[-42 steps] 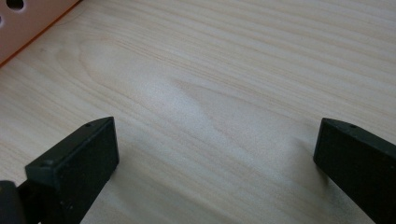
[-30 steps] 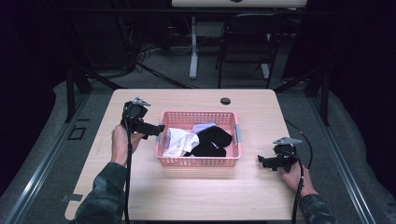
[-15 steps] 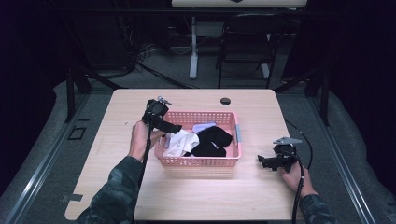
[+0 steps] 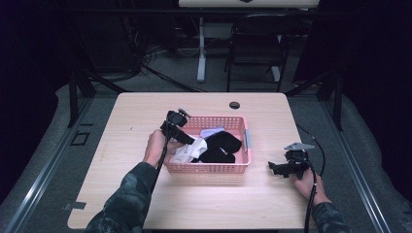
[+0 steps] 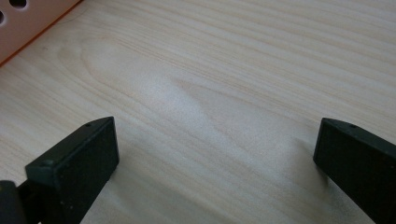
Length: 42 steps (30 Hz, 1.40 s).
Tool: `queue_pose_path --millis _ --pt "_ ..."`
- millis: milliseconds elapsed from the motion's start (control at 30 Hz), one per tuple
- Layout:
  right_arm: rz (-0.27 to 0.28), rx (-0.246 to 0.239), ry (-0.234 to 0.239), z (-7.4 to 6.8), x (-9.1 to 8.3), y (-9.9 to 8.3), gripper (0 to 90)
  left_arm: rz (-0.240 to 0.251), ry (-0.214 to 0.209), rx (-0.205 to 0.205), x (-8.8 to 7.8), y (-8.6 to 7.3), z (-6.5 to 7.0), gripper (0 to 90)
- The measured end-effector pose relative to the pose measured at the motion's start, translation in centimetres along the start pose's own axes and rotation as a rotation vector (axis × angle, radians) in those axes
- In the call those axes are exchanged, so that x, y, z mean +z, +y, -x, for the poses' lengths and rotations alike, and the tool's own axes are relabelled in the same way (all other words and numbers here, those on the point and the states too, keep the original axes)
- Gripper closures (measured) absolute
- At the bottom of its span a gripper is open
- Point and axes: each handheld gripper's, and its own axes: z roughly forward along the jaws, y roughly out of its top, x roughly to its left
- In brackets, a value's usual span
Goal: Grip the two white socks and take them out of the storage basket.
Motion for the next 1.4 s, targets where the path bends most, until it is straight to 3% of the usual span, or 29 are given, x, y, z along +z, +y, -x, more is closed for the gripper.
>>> queue_pose_path --millis 433,633,800,900,1033,1233,1333,1400 --pt "-0.003 -0.001 0.002 0.0 0.0 0.0 0.0 -0.067 -0.008 -0.023 2.1 0.4 0.1 53.6" --pt "-0.001 0.0 0.008 0.0 0.0 0.0 0.0 -0.113 0.028 -0.036 2.9 0.7 0.5 57.5" --pt "-0.001 0.0 0.007 0.0 0.0 0.0 0.0 -0.125 0.032 -0.02 3.2 0.8 0.9 76.9" --pt "-0.001 0.0 0.007 0.0 0.0 0.0 0.0 -0.112 0.038 -0.006 2.9 0.9 1.1 85.2" --pt "-0.001 0.0 0.007 0.0 0.0 0.0 0.0 -0.099 0.044 0.028 1.9 1.2 1.2 86.4" --pt "-0.001 0.001 0.006 0.0 -0.1 0.0 0.0 -0.062 0.025 0.041 0.2 1.9 1.0 86.8" --pt "0.0 0.001 0.006 0.0 -0.1 0.0 0.0 -0.025 0.03 0.057 -0.6 2.2 1.4 86.9" --pt "0.0 0.001 0.005 0.0 -0.1 0.0 0.0 -0.027 0.032 0.075 -0.9 2.5 1.9 87.0"
